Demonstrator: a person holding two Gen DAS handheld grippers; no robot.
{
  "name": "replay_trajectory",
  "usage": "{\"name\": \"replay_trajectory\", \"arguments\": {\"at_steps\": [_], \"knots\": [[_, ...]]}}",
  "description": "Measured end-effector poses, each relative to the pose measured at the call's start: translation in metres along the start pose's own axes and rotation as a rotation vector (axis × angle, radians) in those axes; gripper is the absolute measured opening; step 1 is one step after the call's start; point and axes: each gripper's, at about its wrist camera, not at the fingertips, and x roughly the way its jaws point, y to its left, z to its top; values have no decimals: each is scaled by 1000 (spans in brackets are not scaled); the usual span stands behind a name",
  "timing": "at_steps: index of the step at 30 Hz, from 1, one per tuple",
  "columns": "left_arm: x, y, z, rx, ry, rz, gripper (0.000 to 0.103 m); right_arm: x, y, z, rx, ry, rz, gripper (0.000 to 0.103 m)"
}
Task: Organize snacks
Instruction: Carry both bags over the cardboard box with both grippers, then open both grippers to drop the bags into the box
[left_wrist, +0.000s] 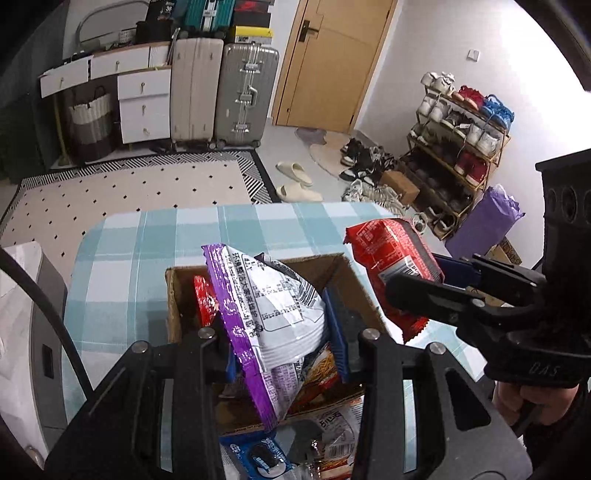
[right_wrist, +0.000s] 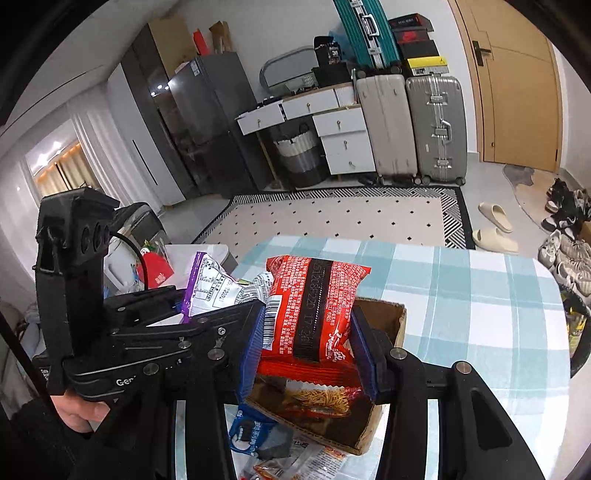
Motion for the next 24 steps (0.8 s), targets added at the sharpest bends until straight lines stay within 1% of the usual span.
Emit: {"name": "replay_trajectory", "arguments": {"at_steps": [3,7,13,16,19,24], "knots": [[12,7,-1,5,20,7,35,9,-2,-4,-9,16,-6,46],[26,16,-3,-29,44,30,35,22,-6,-10,9,44,3,46],[44,25,-4,-48,66,24,35,40,-15,-19,15,79,-4,46],[47,23,-6,-53,77,25,35,45,-20,-20,23,88,-10,46],[51,22,-5,-54,74,55,35,48,-22,-20,26,91,-12,46],[57,19,-4,-64,96,53,35,61,-23,-26,34,120,-23,46]]}}
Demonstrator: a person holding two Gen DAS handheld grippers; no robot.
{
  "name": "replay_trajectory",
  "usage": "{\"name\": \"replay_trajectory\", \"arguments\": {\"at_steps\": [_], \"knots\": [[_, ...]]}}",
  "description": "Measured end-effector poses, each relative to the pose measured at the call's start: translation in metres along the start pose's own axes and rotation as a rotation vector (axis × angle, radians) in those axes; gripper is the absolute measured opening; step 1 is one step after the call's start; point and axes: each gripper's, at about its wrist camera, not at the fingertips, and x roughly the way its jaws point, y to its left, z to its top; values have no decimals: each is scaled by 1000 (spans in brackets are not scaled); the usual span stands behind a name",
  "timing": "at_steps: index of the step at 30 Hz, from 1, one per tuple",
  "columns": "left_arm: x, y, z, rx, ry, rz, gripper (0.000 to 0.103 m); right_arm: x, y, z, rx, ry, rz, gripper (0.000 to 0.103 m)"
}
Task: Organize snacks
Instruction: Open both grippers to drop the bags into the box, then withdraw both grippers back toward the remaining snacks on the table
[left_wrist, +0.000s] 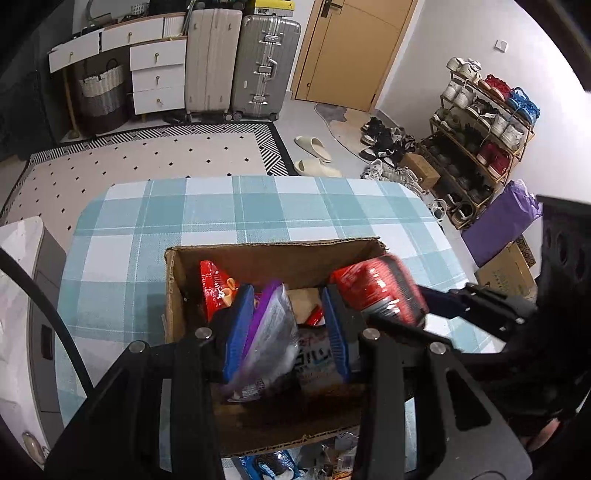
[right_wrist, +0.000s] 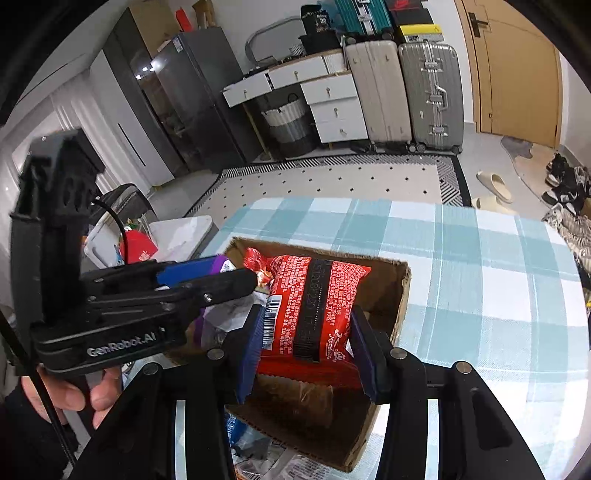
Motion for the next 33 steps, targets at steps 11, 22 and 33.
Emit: {"name": "replay_trajectory", "arguments": {"at_steps": [11,22,33], "knots": [[-40,-7,-12,12,-59,26,58,-4,3,-4,-26,-31,-13,52],[-114,-15,-59,12,-227,57,80,-71,16,-30,-8,-157,40,67],[-151,-30,-120,5,-251,38,81,-115,38,-90,-42,-221,51,68]]}}
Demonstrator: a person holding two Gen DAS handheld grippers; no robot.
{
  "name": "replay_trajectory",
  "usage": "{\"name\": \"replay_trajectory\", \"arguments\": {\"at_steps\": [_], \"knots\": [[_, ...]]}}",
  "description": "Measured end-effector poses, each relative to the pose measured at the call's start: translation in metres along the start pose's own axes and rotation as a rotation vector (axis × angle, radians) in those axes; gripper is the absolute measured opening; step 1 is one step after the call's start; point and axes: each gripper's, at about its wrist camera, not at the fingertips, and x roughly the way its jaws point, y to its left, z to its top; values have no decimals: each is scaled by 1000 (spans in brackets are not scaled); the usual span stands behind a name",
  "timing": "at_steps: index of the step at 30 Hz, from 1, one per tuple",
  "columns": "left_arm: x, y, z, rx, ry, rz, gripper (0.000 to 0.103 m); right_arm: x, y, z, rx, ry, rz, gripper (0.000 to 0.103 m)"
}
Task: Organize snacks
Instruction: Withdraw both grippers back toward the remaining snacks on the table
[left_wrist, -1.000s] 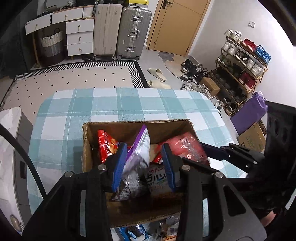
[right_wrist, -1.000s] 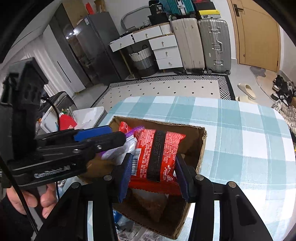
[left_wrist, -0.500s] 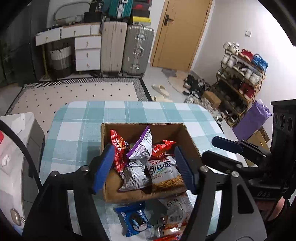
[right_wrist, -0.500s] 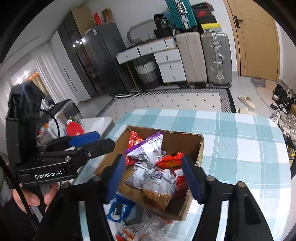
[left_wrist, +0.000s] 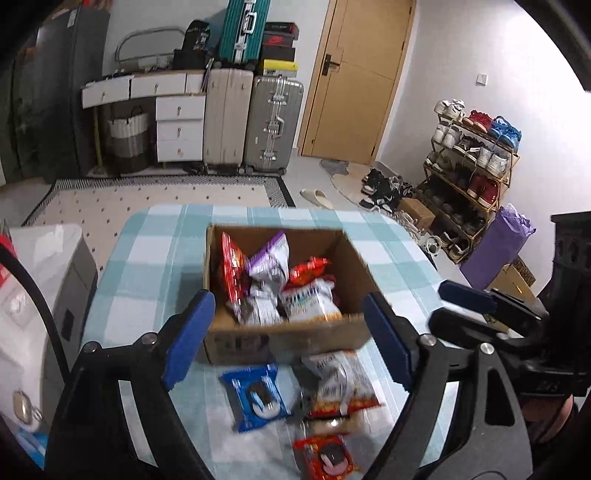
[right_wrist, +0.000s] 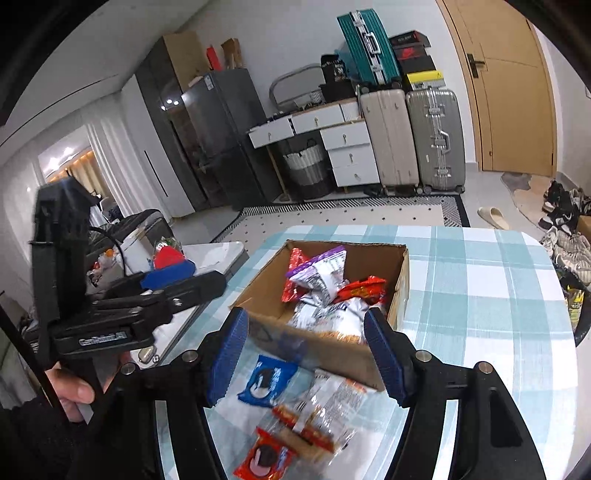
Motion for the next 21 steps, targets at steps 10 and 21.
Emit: {"name": "replay_trajectory", "arguments": {"at_steps": [10,21], "knots": [[-22,-14,-67,57,24,27,82,-39,-4,-56,66,-80,-18,85],[-13,-24,-140,18,131,-16,84,-53,-10,-117,90,-84,-24,92]]}}
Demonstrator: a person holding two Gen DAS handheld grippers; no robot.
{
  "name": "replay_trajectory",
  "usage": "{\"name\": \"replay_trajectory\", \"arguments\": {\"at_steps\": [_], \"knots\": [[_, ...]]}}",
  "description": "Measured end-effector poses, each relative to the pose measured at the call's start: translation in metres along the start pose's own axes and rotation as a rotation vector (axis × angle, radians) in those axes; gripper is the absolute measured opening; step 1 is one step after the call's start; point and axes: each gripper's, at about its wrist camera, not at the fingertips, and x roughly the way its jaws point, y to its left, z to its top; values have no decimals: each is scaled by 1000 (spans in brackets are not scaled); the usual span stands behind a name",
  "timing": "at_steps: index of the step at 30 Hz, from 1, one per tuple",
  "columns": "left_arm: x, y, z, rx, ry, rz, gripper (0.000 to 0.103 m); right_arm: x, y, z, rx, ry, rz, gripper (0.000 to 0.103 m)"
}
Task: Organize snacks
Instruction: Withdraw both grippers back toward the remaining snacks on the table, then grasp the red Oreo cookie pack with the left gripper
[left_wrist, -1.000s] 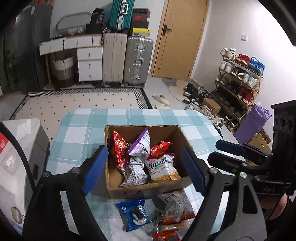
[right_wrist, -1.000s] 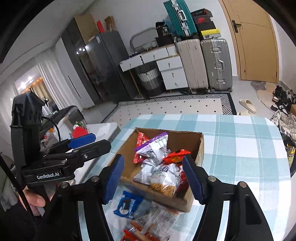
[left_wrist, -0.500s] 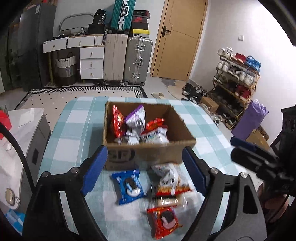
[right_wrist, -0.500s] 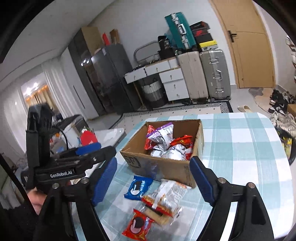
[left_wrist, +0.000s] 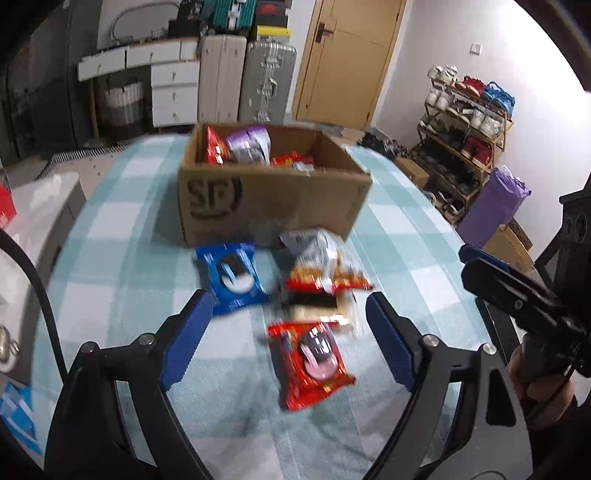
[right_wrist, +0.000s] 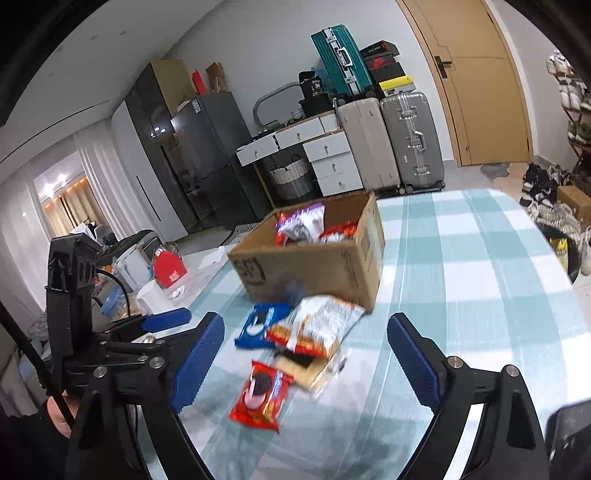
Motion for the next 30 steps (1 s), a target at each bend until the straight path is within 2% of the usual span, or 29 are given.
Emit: {"name": "replay_trajectory", "arguments": {"at_steps": [3,5,12,18,25,30], "knots": [[12,-5,-9,9,53,8,84,3,-1,-13,11,13,1,92],[19,-8,-14,11,75,5,84,5,-4,-21,12,11,-32,93],[40,-14,-24,13,119,19,84,12,-21,-34,59,19,-72,95],[63,-8,-32,-60,174,20,84,21,-35,-42,99,47,-102,97],[82,-11,-33,-48,213,44,84,27,-48,-48,152,69,-102,97],[91,-17,-33,-39,213,59,84,29,-49,-52,157,80,-97,97]]}}
